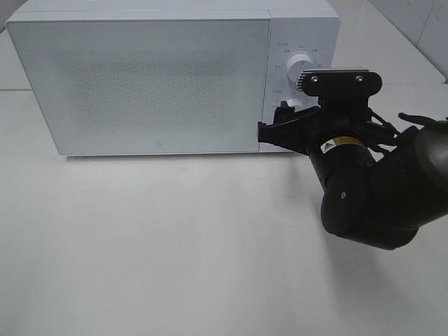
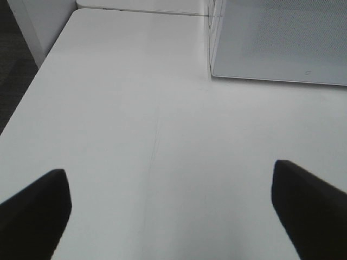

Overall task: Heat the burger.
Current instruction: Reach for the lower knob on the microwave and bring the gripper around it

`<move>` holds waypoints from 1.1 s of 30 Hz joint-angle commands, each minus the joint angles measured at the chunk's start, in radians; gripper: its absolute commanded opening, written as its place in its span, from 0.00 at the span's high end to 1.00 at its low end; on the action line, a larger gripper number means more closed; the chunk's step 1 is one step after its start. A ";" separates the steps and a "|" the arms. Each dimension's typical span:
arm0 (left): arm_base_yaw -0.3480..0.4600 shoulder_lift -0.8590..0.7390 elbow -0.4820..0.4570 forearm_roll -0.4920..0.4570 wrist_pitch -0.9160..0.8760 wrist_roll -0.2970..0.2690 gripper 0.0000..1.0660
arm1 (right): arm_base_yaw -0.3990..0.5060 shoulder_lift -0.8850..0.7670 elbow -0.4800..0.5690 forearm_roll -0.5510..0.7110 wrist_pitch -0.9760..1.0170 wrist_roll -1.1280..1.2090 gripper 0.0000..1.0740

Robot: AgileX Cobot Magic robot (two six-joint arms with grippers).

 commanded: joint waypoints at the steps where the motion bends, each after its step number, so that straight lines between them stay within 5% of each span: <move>1: 0.002 0.000 0.003 -0.001 -0.009 -0.004 0.14 | 0.002 0.025 -0.040 -0.006 -0.054 -0.009 0.29; 16: 0.002 0.000 0.003 -0.001 -0.009 -0.004 0.14 | -0.053 0.152 -0.166 -0.075 -0.004 0.004 0.29; 33: 0.002 0.000 0.003 -0.002 -0.009 0.001 0.14 | -0.071 0.202 -0.174 -0.075 -0.005 0.054 0.29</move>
